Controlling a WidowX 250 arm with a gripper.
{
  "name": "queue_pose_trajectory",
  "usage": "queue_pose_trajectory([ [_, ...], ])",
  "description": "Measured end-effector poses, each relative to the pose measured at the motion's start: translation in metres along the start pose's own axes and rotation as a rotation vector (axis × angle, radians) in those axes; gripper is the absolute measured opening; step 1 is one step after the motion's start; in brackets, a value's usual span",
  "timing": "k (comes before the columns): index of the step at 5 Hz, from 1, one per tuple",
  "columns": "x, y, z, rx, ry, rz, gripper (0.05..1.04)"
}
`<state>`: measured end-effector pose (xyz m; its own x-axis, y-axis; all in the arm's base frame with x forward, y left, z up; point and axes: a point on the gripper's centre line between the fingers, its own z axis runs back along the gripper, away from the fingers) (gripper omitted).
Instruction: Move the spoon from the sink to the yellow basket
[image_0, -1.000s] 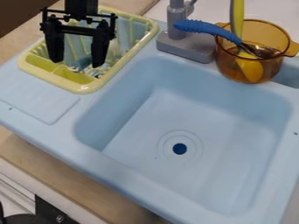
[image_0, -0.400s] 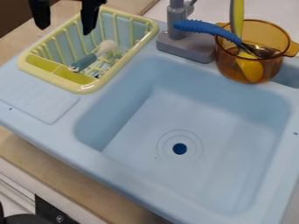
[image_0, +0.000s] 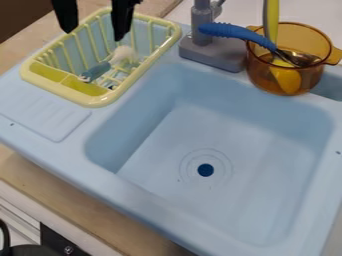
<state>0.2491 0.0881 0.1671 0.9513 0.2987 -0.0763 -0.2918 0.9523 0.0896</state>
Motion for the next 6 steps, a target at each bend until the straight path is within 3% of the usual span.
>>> queue_pose_trajectory([
  [1,-0.010,-0.022,-0.005,-0.010,0.041,-0.214,0.999],
  [3,-0.047,-0.082,-0.004,0.022,0.014,-0.616,0.999],
  [5,-0.079,-0.101,-0.003,0.006,-0.013,-0.658,0.999],
  [6,-0.100,-0.106,-0.005,-0.031,-0.023,-0.622,0.999],
])
